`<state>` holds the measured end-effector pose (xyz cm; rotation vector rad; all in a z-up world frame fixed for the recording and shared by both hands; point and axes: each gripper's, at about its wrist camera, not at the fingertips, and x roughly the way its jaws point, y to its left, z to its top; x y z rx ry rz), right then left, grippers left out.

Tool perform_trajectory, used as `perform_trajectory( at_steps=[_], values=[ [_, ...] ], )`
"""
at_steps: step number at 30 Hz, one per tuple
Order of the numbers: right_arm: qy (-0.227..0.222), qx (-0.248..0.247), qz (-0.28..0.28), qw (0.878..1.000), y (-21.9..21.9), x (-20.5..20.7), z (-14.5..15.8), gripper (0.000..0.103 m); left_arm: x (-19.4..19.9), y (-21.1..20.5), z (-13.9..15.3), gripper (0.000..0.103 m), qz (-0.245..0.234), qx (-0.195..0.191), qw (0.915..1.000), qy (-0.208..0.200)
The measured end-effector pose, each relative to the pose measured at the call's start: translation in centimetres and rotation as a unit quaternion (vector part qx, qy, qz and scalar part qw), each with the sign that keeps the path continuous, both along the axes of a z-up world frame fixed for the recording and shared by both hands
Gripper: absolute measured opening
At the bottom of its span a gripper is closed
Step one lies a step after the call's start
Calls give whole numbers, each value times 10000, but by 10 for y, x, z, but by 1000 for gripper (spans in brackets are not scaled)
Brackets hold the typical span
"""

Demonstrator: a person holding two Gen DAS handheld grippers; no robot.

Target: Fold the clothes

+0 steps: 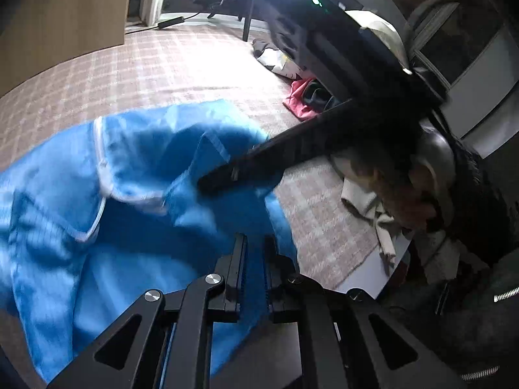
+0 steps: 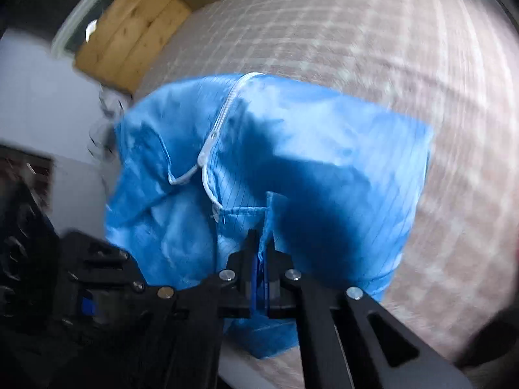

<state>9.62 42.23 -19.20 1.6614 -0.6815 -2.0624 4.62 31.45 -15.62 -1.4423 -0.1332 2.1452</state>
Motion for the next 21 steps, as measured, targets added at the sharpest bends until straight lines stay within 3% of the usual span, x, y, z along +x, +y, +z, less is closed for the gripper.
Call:
perform_trajectory(
  at_steps=[3,7,12,16,21],
  values=[
    [-67,-478,-364,9982,22,23,1,3,18,-15,2,19,9,-58,9999,-118],
    [-4,-425,-317,9986,17,29,5,3,23,-31,3,33,-34,62,9992,-381],
    [119,-215,-178,9995,7,18,14,3,25,-35,6,33,-198,307,9976,-584],
    [204,64,-154,9997,-2,6,12,3,27,-53,14,34,5,684,9957,-630],
    [223,243,-90,9994,-9,1,14,3,34,-29,1,35,-404,258,9962,-723]
  ],
)
